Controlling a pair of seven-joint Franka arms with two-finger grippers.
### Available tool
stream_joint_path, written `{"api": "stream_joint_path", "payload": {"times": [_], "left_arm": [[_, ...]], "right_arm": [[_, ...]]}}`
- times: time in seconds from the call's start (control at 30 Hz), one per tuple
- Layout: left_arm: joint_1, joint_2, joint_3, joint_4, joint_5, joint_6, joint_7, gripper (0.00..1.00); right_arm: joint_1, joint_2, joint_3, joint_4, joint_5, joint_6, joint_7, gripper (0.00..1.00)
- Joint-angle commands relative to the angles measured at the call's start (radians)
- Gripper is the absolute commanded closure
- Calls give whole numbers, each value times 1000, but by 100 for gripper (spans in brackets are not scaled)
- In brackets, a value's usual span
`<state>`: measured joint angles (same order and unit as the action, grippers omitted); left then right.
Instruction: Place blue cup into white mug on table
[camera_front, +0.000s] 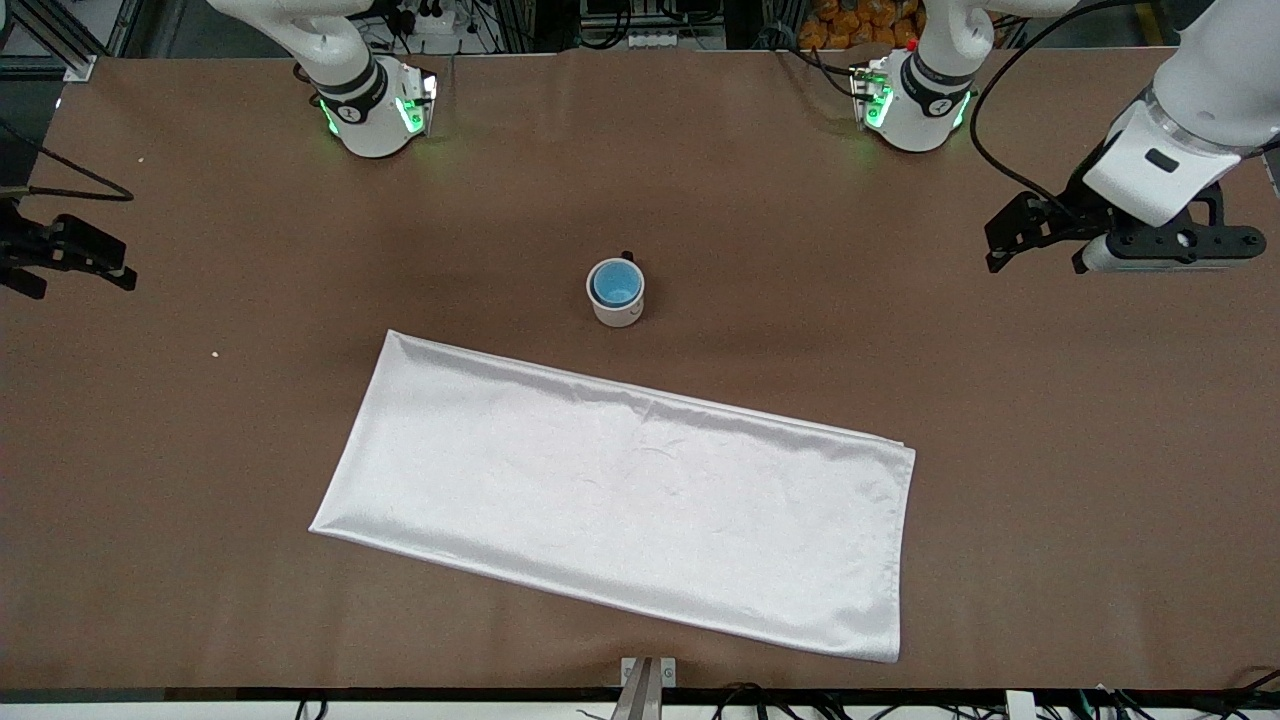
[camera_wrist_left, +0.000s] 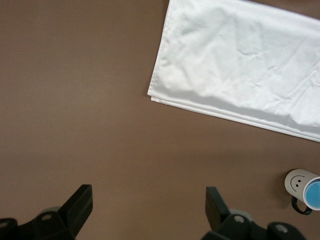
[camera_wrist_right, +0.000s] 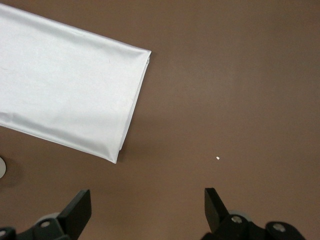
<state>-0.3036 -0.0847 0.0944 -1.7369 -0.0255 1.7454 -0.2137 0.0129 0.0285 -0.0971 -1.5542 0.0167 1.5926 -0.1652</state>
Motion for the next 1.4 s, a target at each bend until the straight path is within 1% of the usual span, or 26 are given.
{"api": "stream_joint_path", "payload": {"times": [0.0, 0.3, 0.5, 0.73, 0.77, 0.83, 0.93, 1.0, 1.23, 1.37], "left_arm": [[-3, 26, 8, 31, -13, -9, 20, 0], [-6, 28, 7, 40, -11, -9, 8, 0], [-5, 28, 7, 59, -8, -21, 7, 0], [-5, 29, 1, 76, 38, -26, 7, 0], [0, 32, -5, 82, 44, -26, 4, 0], [39, 36, -39, 88, 55, -26, -6, 0], [121, 52, -132, 115, 55, -26, -7, 0], [155, 54, -165, 119, 55, -27, -6, 0], [208, 54, -209, 115, 53, -30, -6, 0], [211, 59, -209, 114, 53, -32, -4, 0]], "right_arm": [[-4, -9, 5, -12, -4, -2, 23, 0], [-5, -13, 2, -13, -1, -3, 38, 0], [-4, -13, 0, -13, 3, -11, 111, 0], [-4, -13, 2, -13, 3, -11, 111, 0], [-4, -13, 2, -13, 3, -11, 111, 0], [-4, -13, 2, -13, 3, -11, 111, 0], [-4, -13, 2, -13, 3, -11, 111, 0], [-4, -13, 2, -13, 3, -13, 111, 0], [-4, -15, 2, -15, 3, -14, 111, 0], [-4, -15, 2, -15, 3, -14, 111, 0]]}}
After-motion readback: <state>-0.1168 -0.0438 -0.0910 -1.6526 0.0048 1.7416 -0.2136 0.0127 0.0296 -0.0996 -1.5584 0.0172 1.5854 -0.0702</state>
